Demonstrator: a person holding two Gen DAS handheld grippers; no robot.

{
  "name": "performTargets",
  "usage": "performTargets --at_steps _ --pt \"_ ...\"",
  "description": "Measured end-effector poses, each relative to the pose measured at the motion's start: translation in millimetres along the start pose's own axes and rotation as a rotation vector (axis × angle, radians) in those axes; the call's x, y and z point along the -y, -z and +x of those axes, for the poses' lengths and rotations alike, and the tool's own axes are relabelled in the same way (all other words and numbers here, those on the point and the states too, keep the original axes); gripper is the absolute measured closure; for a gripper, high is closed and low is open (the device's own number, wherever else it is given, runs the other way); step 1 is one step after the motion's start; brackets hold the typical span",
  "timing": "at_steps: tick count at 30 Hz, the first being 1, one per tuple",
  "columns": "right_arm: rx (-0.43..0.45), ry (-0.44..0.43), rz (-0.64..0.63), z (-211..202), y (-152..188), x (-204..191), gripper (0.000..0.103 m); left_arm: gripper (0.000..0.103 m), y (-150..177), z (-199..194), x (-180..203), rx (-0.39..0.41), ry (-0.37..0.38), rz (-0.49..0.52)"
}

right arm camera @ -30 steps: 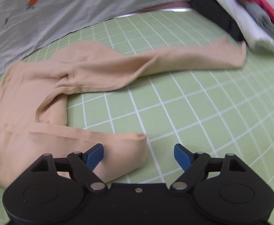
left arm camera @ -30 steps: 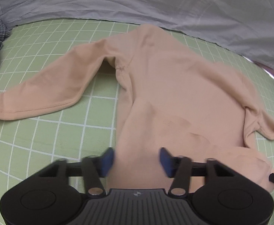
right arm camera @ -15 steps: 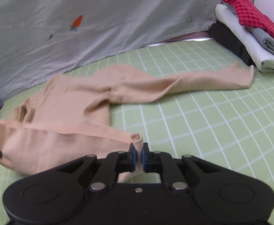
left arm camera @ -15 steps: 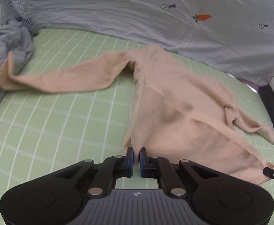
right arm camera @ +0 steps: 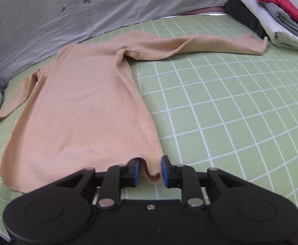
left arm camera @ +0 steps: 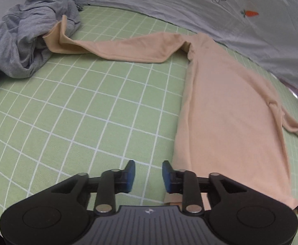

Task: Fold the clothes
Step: 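Grasp the beige top's hem with both grippers and pull it straight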

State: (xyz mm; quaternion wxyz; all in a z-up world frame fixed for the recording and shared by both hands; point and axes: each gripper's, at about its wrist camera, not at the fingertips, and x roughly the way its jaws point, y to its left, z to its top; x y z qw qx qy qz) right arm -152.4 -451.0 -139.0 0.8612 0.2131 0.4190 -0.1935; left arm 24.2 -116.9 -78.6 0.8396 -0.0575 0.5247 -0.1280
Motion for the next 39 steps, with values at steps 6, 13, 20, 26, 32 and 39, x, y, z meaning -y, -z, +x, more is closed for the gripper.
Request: performTargets --at_steps 6,13,20,26,32,39 --pt "0.058 -0.024 0.169 -11.7 -8.9 13.1 0.049 0.041 -3.0 5.5 2.3 -0.013 0.058 -0.074" --pt "-0.05 0.032 0.156 18.0 -3.2 13.4 0.047 0.026 0.1 9.0 26.2 -0.031 0.127 -0.025" --pt "-0.086 0.014 0.08 24.3 4.0 3.3 0.082 0.094 12.5 27.6 35.2 -0.102 0.074 0.064" --pt "-0.102 0.075 -0.114 16.6 12.9 -23.5 0.103 0.1 24.1 16.8 22.4 -0.141 0.052 0.112" --pt "-0.169 0.134 -0.124 4.4 35.9 -21.8 0.103 0.103 53.0 4.1 -12.4 -0.23 0.05 0.084" --pt "-0.127 0.113 -0.11 0.0 23.6 -18.2 0.087 0.065 44.4 1.3 -16.0 -0.149 0.05 0.03"
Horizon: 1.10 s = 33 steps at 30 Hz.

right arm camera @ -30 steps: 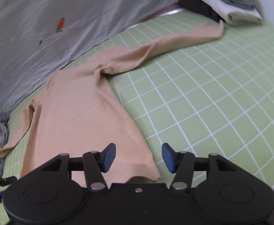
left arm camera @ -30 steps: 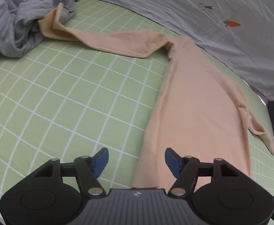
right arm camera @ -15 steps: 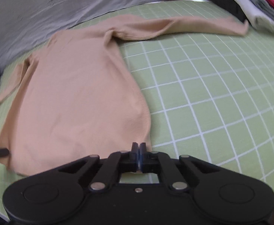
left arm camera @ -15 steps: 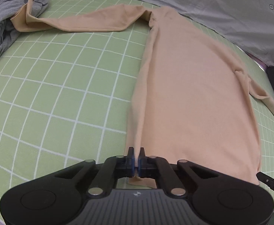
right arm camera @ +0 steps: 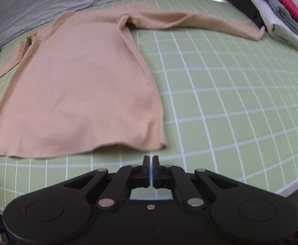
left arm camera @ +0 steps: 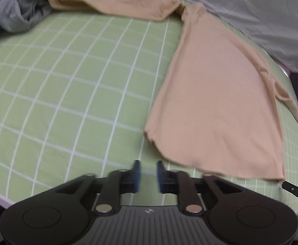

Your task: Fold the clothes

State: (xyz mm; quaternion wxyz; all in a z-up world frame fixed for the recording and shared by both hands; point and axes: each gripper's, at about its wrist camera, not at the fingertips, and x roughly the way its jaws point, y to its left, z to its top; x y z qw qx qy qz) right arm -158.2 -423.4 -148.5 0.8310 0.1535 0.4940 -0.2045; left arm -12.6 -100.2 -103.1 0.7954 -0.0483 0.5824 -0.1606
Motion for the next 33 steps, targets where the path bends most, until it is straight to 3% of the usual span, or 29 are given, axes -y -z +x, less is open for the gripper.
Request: performTargets --at_steps 1,2,6,7,9,10,11,15,21,24,25,26,27,29,31,33 --pt "0.007 -0.011 0.015 3.1 -6.8 1.8 0.079 0.053 -4.0 1.1 3.2 0.012 -0.009 -0.001" --pt "0.008 -0.024 0.022 6.9 -12.2 2.6 0.066 0.043 -7.9 2.2 6.3 0.024 -0.018 -0.001" --pt "-0.004 -0.049 0.031 24.0 -27.5 2.3 0.061 0.037 -23.8 6.6 18.9 0.071 -0.053 -0.003" --pt "-0.012 -0.046 0.03 28.6 -29.7 1.5 0.062 0.039 -27.7 7.8 22.1 0.083 -0.062 -0.004" --pt "-0.006 -0.039 0.034 30.0 -29.0 2.4 0.07 0.054 -33.0 19.5 29.2 0.061 -0.082 0.027" --pt "-0.006 -0.044 0.028 28.7 -26.9 3.5 0.077 0.081 -32.7 23.7 31.1 0.043 -0.084 0.027" --pt "-0.006 -0.05 0.021 27.2 -24.6 4.7 0.094 0.099 -31.1 26.8 32.1 0.025 -0.081 0.017" --pt "-0.006 -0.075 -0.009 20.8 -15.4 9.3 0.096 0.1 -21.2 20.9 31.5 0.006 -0.068 0.019" --pt "-0.017 -0.042 -0.07 7.3 -0.5 11.2 0.096 0.099 10.2 6.0 23.7 -0.061 -0.072 0.01" --pt "0.011 -0.044 -0.072 7.6 -10.6 20.4 0.093 0.088 12.7 3.3 25.7 -0.058 -0.079 -0.009" --pt "0.02 -0.045 -0.072 7.8 -14.0 23.5 0.093 0.074 9.2 2.5 29.5 -0.042 -0.093 -0.007" --pt "0.029 -0.046 -0.073 7.9 -17.4 26.6 0.087 0.06 4.7 0.7 34.7 -0.018 -0.11 0.002" --pt "0.038 -0.047 -0.074 8.0 -20.8 29.7 0.076 0.053 -0.6 -1.6 41.0 0.01 -0.125 0.016" --pt "0.057 -0.048 -0.075 8.2 -27.6 35.9 0.06 0.026 -9.9 -6.2 54.7 0.07 -0.147 0.03" --pt "0.075 -0.05 -0.076 8.5 -34.3 42.0 0.049 0.014 -19.3 -7.4 67.8 0.12 -0.152 0.027" --pt "0.094 -0.051 -0.078 8.7 -41.1 48.2 0.023 0.013 -31.0 -0.8 83.3 0.134 -0.143 0.02"
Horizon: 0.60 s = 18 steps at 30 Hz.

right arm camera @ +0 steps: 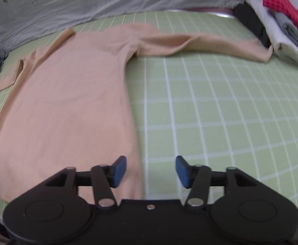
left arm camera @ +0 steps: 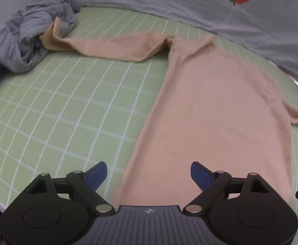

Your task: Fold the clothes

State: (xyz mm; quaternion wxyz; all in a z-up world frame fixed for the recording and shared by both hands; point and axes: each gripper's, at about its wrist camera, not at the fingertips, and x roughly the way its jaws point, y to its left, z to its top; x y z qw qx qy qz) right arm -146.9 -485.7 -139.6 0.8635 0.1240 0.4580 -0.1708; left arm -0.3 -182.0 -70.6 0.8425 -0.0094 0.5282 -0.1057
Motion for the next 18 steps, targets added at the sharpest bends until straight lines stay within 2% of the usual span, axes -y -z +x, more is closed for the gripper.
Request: performTargets --at_steps 1,2,3,8,11,16,18 --pt "0.009 0.0 -0.001 0.3 -3.1 3.3 0.016 0.012 -3.2 4.9 8.5 -0.001 0.001 -0.004" --pt "0.024 0.003 -0.001 1.9 -9.0 9.6 0.005 0.011 -5.3 10.3 17.1 -0.004 -0.001 -0.007" --pt "0.04 0.007 0.0 3.7 -15.5 16.3 0.0 0.01 -7.0 15.1 25.1 -0.008 -0.004 -0.01" --pt "0.089 0.033 0.042 16.4 -45.8 56.6 0.0 0.009 -11.2 39.9 55.0 -0.042 0.01 -0.044" --pt "0.119 0.05 0.12 30.8 -67.6 89.3 0.0 0.008 -16.6 53.8 67.1 -0.056 0.025 -0.06" --pt "0.174 0.111 0.226 66.1 -111.8 143.4 0.0 0.007 -33.5 80.3 85.6 -0.087 -0.009 -0.068" --pt "0.183 0.143 0.263 83.9 -130.5 162.7 0.0 0.002 -40.8 88.4 90.3 -0.097 -0.04 -0.074"
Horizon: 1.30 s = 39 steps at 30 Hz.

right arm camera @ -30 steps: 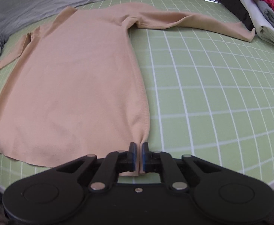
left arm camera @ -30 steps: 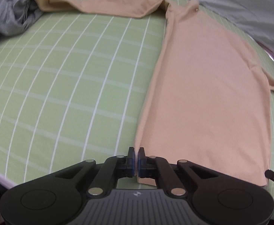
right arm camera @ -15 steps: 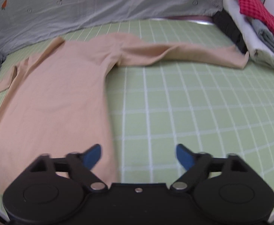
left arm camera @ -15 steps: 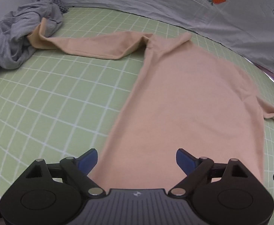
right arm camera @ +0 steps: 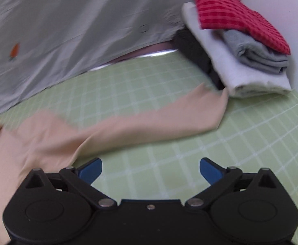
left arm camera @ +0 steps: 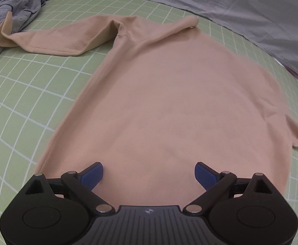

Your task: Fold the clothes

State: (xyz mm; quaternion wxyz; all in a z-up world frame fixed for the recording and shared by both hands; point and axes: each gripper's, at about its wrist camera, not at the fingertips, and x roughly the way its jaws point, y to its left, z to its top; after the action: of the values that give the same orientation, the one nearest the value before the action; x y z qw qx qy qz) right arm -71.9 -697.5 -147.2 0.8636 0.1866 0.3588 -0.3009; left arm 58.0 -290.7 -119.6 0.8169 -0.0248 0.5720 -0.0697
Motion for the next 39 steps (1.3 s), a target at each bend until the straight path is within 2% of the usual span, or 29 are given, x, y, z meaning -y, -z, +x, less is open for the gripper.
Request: performTargets --at_steps 2,5,8,10,13,14,15,16,17,25,28,32,34,35,36,39 --pt "0.007 0.031 0.031 22.9 -18.0 9.8 0.0 0.0 -7.9 6.6 5.8 -0.006 -0.044 -0.007" --pt "0.02 0.05 0.088 51.7 -36.5 22.5 0.0 0.0 -15.3 15.0 17.8 -0.024 -0.12 0.039" --pt "0.023 0.048 0.175 74.8 -50.6 33.3 0.002 0.0 -17.8 16.4 21.5 -0.027 -0.125 0.054" --pt "-0.001 0.057 0.212 90.6 -58.0 36.0 0.012 0.0 -20.3 16.7 22.0 -0.04 -0.125 0.052" --pt "0.003 0.111 0.184 100.4 -63.4 32.0 0.034 0.0 -22.7 17.1 22.0 -0.046 -0.127 0.049" --pt "0.007 0.137 0.166 101.2 -64.7 29.8 0.056 0.0 -23.6 17.3 21.8 -0.047 -0.127 0.048" --pt "0.016 0.134 0.168 98.5 -64.1 30.5 0.088 0.0 -23.7 17.3 21.7 -0.045 -0.128 0.047" --pt "0.026 0.125 0.174 95.1 -63.2 31.7 0.1 0.0 -23.3 17.1 21.7 -0.043 -0.128 0.045" --pt "0.036 0.116 0.18 91.7 -62.2 33.0 0.102 0.0 -22.0 16.7 21.7 -0.04 -0.128 0.045" --pt "0.146 0.162 0.19 -14.3 -20.3 49.3 0.102 0.0 -19.6 17.2 21.2 -0.015 -0.127 0.047" --pt "0.094 0.158 0.26 -46.6 9.2 58.0 0.102 0.0 -17.3 16.1 20.6 -0.001 -0.127 0.046" --pt "-0.02 0.162 0.324 -55.4 52.7 75.1 0.101 0.0 -16.5 15.7 20.6 0.01 -0.127 0.045" --pt "-0.029 0.16 0.357 -56.5 62.3 77.3 0.098 0.0 -16.1 15.7 21.4 0.015 -0.127 0.045" --pt "-0.023 0.169 0.368 -56.6 63.1 78.6 0.088 0.0 -15.8 15.6 21.5 0.017 -0.127 0.045" --pt "-0.015 0.18 0.379 -56.7 63.3 79.9 0.073 0.0 -15.6 15.5 21.6 0.018 -0.127 0.044" --pt "0.029 0.219 0.401 -55.3 59.8 86.6 0.053 0.0 -15.7 15.7 22.1 0.018 -0.127 0.042"
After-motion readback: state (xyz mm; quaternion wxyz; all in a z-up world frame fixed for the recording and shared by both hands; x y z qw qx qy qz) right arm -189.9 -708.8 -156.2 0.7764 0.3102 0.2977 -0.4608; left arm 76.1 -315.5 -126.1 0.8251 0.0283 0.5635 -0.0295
